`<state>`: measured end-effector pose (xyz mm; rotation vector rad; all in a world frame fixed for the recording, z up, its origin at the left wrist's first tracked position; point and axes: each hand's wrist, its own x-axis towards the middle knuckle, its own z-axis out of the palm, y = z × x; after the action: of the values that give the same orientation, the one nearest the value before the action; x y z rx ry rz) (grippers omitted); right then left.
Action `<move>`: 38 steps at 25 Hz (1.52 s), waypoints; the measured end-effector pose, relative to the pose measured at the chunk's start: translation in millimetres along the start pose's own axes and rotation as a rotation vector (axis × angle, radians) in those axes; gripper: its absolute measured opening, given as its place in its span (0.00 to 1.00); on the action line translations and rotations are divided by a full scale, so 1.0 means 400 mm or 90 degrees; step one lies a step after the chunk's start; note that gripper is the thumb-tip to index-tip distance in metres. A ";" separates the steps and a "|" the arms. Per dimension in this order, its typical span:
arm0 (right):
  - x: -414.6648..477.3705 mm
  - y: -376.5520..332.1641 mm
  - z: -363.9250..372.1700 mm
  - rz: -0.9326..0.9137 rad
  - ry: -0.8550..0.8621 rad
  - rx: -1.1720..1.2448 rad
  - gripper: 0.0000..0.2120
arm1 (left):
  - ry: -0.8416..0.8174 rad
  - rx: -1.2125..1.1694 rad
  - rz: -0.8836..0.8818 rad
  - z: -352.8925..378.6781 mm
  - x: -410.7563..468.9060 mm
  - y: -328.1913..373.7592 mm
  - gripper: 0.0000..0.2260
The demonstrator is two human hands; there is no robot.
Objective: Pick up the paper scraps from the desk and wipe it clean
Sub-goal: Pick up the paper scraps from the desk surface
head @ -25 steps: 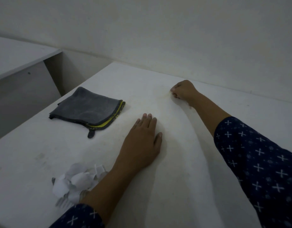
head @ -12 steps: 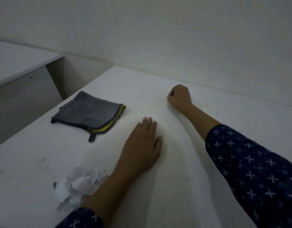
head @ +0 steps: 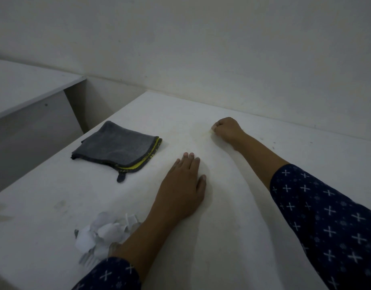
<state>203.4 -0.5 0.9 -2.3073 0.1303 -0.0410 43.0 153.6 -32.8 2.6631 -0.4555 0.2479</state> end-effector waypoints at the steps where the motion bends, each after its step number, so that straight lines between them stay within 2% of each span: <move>1: -0.005 -0.002 -0.004 0.019 -0.010 0.032 0.16 | 0.001 -0.002 0.002 0.000 0.000 -0.001 0.24; 3: -0.021 -0.009 -0.009 0.050 -0.037 0.083 0.14 | 0.006 -0.003 0.009 0.001 0.002 -0.003 0.24; 6: -0.073 -0.021 -0.016 0.080 -0.067 0.173 0.04 | 0.022 0.003 0.013 0.001 0.001 -0.002 0.23; 12: -0.238 -0.056 -0.068 0.120 -0.134 0.485 0.08 | 0.021 -0.070 -0.010 -0.013 -0.012 0.000 0.24; 14: -0.306 -0.067 -0.093 0.136 -0.179 0.529 0.09 | 0.044 -0.197 -0.042 -0.031 -0.015 0.004 0.23; 16: -0.375 -0.070 -0.115 0.154 -0.240 0.537 0.11 | 0.060 -0.425 -0.128 -0.078 -0.022 0.014 0.17; 19: -0.477 -0.076 -0.136 0.143 -0.334 0.535 0.10 | -0.051 -0.792 -0.200 -0.170 -0.078 0.037 0.12; 21: -0.545 -0.088 -0.137 0.134 -0.356 0.535 0.07 | -0.108 -0.875 -0.202 -0.217 -0.142 0.048 0.13; 25: -0.647 -0.113 -0.110 0.124 -0.389 0.531 0.05 | -0.099 -0.905 -0.227 -0.268 -0.262 0.042 0.11; 29: -0.718 -0.136 -0.047 0.101 -0.415 0.507 0.06 | -0.096 -0.863 -0.242 -0.296 -0.354 0.013 0.10; 32: -0.753 -0.148 0.002 0.068 -0.361 0.450 0.04 | -0.049 -0.779 -0.273 -0.313 -0.406 -0.012 0.09; 36: -0.788 -0.141 0.078 0.046 -0.279 0.280 0.07 | -0.009 -0.692 -0.321 -0.321 -0.458 -0.038 0.08; 38: -0.799 -0.143 0.113 -0.011 -0.224 0.195 0.07 | 0.007 -0.627 -0.346 -0.308 -0.469 -0.044 0.06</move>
<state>-106.4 105.3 16.5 -1.9753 -0.0722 0.3147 -137.9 274.4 25.6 1.7116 0.1534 -0.1160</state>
